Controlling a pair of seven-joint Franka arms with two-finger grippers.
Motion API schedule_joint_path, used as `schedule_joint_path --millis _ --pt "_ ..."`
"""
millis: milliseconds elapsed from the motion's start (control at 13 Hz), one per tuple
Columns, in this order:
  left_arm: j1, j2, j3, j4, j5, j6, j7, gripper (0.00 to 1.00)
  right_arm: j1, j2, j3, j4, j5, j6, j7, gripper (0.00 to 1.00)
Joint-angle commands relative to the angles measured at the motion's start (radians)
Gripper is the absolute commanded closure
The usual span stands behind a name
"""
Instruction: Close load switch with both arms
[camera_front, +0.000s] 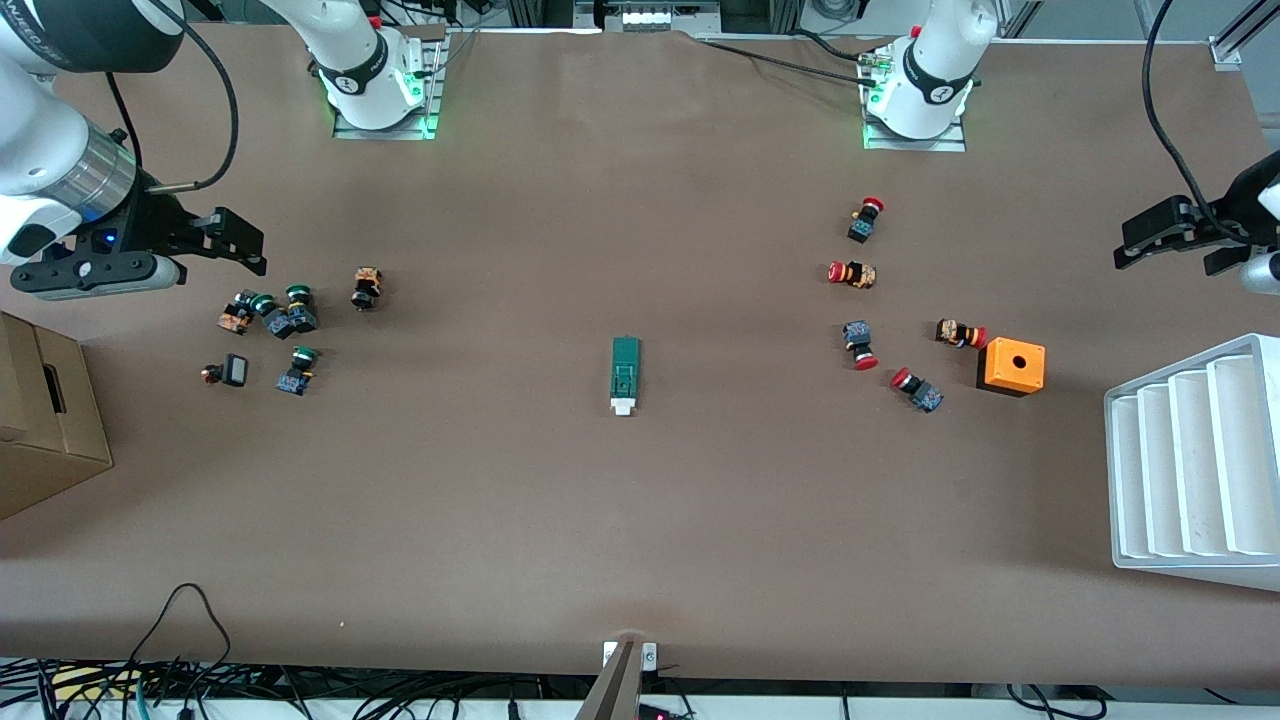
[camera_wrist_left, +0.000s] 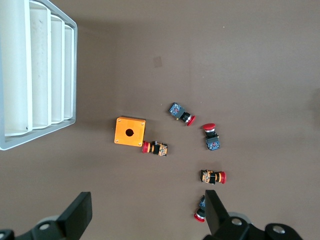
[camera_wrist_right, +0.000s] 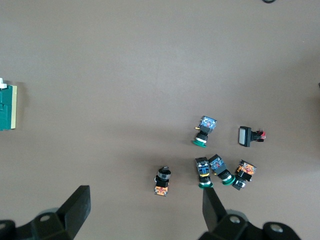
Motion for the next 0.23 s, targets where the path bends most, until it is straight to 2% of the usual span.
schedule_joint_path --millis 0,154 --pt "-0.002 -0.034 -0.006 -0.03 0.024 -0.007 0.009 0.01 -0.005 -0.001 0.004 0.018 -0.01 -0.001 -0.026 0.01" --pt "-0.002 -0.037 -0.006 -0.03 0.024 -0.015 0.008 0.01 -0.007 0.02 0.004 0.043 -0.012 -0.006 -0.029 0.01"
